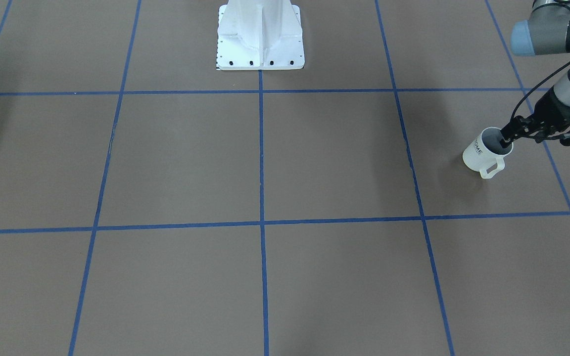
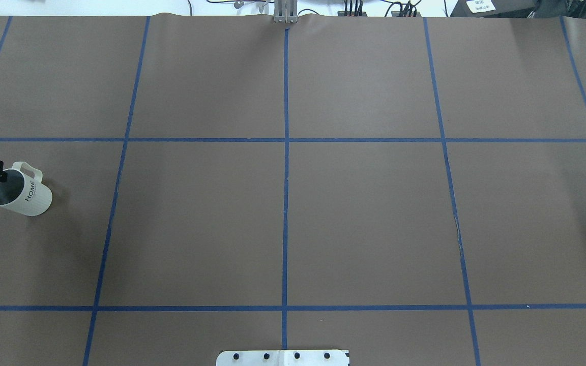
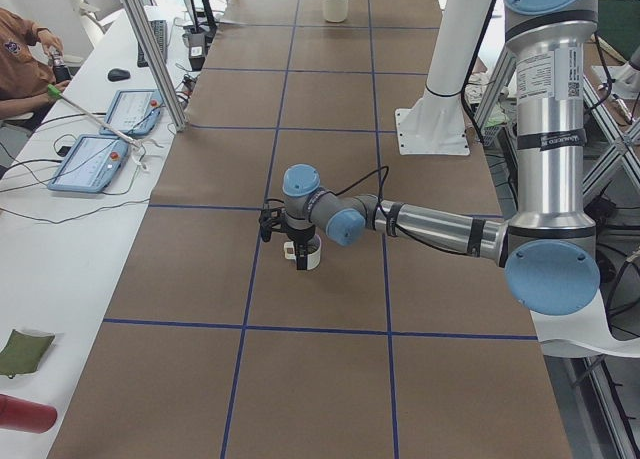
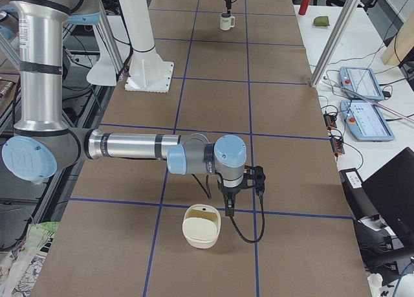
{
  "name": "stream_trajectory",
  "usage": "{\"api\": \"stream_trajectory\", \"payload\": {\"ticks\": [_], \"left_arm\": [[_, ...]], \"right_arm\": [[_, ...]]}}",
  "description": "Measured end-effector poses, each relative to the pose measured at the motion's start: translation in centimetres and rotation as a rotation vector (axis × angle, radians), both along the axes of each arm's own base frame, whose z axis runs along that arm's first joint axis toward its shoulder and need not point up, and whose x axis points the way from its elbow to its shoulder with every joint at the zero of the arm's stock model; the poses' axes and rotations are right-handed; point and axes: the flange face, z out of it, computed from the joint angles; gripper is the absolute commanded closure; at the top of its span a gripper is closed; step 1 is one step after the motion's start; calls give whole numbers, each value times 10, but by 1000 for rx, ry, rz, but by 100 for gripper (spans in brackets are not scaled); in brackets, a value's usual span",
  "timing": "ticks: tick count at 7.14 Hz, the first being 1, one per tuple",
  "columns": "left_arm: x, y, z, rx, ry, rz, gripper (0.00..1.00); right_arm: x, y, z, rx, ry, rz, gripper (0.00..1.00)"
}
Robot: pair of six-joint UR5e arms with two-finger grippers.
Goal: Left arm hands cup to right arm to dump lemon
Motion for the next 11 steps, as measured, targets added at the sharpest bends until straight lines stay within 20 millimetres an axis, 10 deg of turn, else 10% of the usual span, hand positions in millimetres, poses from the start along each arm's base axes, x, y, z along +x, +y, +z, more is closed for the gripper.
{"api": "stream_trajectory", "payload": {"ticks": [3, 8, 11], "left_arm": [[12, 5, 8, -12, -7, 29, 100], [12, -1, -16, -56, 75, 50, 100], [-2, -80, -118, -131, 108, -16, 100]], "right_arm": [[0, 0, -11, 21, 2, 0, 0], [-3, -11, -32, 48, -7, 9, 0], [-50, -35, -102, 55, -84, 92, 0]]}}
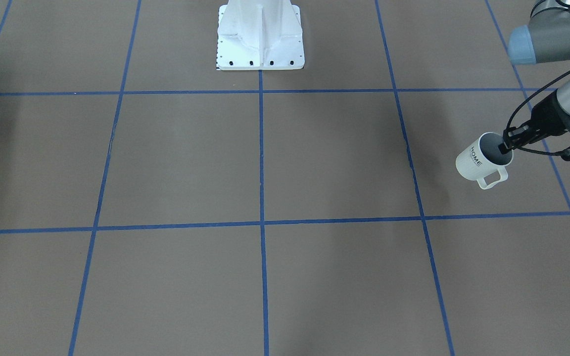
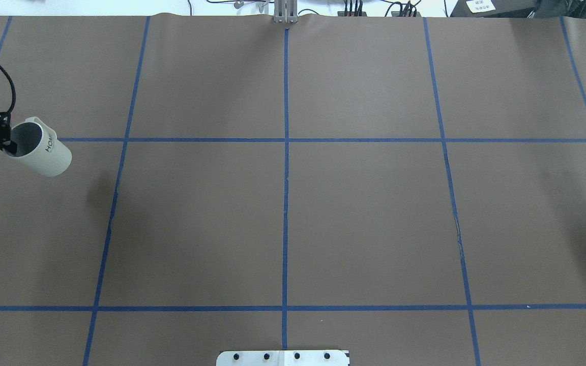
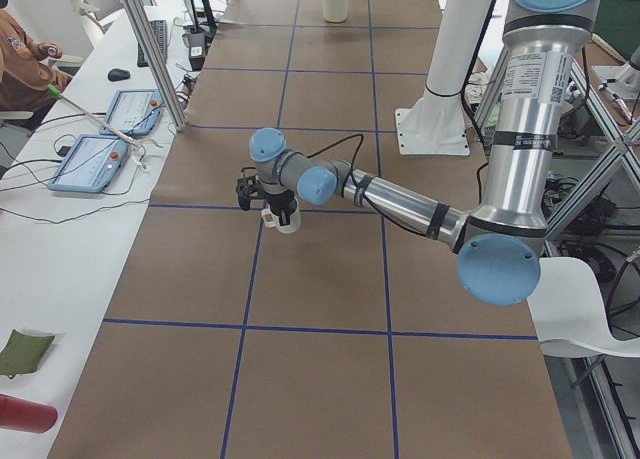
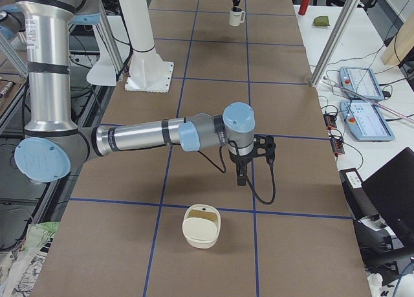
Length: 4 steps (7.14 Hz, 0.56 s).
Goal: Left arm hands cup to right arm to dump lemon
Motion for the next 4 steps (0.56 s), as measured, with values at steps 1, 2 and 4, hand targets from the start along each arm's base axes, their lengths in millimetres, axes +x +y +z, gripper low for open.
{"api": "stream_trajectory", "payload": {"ticks": [1, 2, 4], "left_arm": [[3, -21, -40, -16, -5, -9, 100], [8, -35, -72, -26, -7, -15, 100], [13, -46, -106, -40, -5, -31, 100]], "right_arm": [[-26, -9, -28, 51, -43, -1, 0], [-60, -23, -62, 91, -94, -24, 0], [-164, -68, -151, 117, -181, -119, 0]]}}
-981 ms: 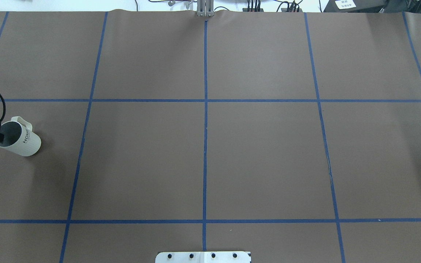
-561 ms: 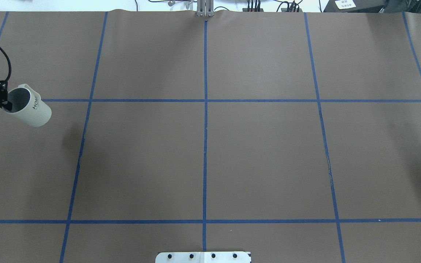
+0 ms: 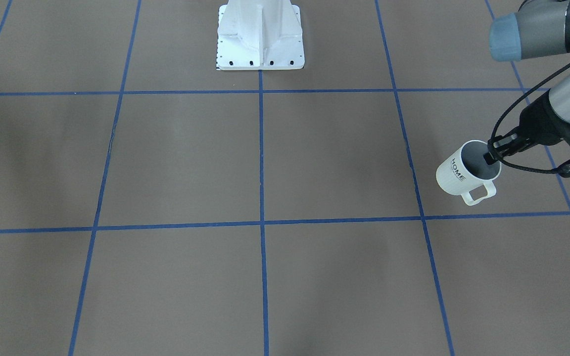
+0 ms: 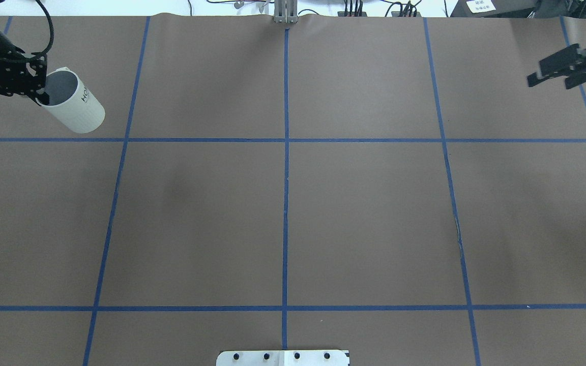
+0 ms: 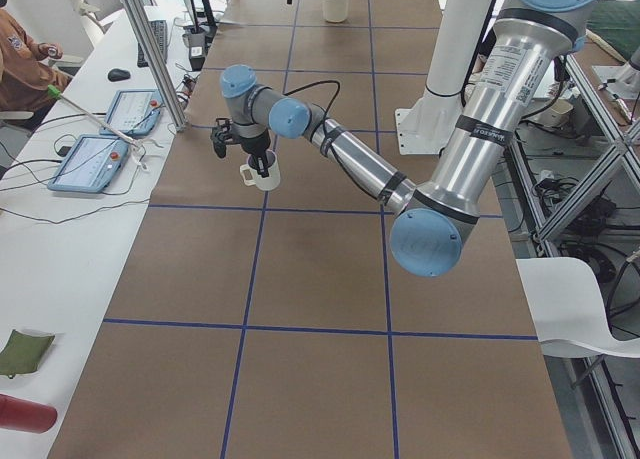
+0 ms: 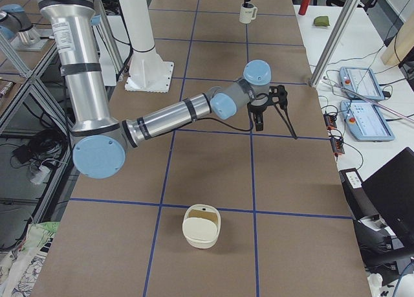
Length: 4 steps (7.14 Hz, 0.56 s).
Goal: Left arm hands cup to right arm to dump lemon
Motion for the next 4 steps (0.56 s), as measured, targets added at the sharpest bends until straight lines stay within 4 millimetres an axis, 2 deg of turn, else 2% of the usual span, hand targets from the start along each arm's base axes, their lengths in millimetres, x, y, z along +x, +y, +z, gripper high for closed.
{"api": "stream_trajectory", "payload": {"ticks": [1, 2, 3, 4], "left_arm": [[5, -4, -11, -6, 4, -10, 100], [15, -10, -28, -24, 13, -31, 100], [33, -15, -50, -55, 23, -55, 100], [58, -18, -74, -92, 33, -74, 100]], "right_arm": [[-48, -10, -35, 48, 8, -29, 11], [-86, -11, -66, 125, 42, -23, 3], [-112, -3, -91, 210, 56, -8, 3], [-126, 8, -105, 282, 18, 22, 4]]}}
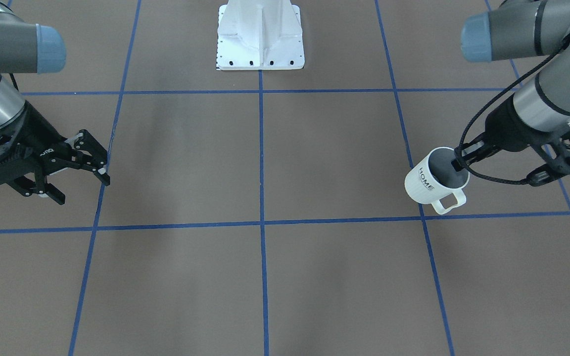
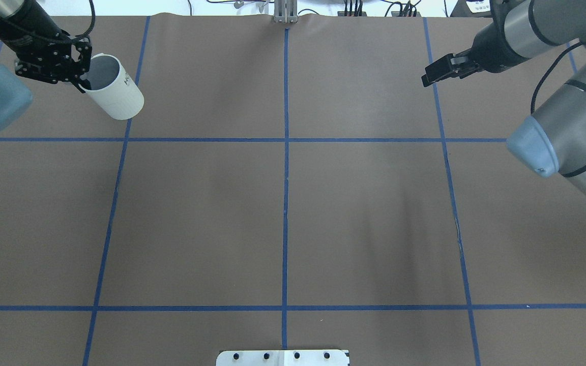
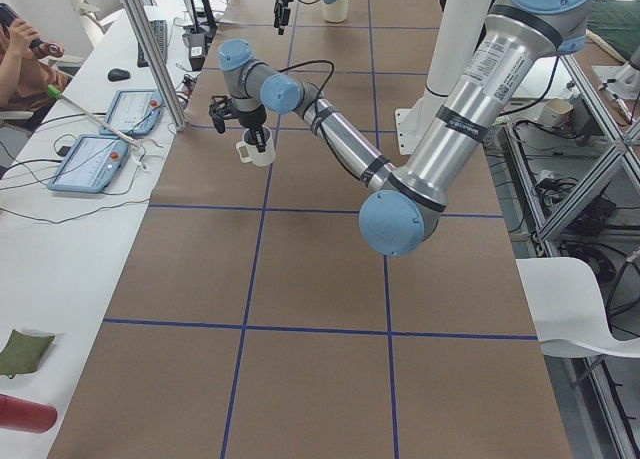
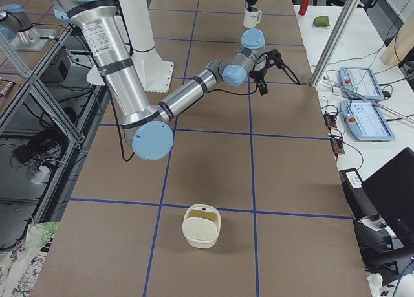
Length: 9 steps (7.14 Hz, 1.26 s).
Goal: Left arm hands cup to right arm to dump lemon
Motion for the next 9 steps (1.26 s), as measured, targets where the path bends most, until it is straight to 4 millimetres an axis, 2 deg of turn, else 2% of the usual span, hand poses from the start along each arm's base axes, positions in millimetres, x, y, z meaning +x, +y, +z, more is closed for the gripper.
{"api": "stream_trajectory", "payload": {"ticks": [2, 5, 7, 9], "left_arm": [[49, -14, -51, -63, 17, -26, 100], [101, -43, -118, -134, 30, -57, 100], [127, -58, -146, -170, 30, -68, 100], [158, -67, -159, -196, 51, -83, 100]], "right_arm": [[-36, 26, -14, 119, -129, 98, 2], [-115, 75, -29, 310, -130, 249, 2], [-152, 103, -33, 416, -70, 294, 1], [-194, 142, -38, 469, -30, 366, 1]]}}
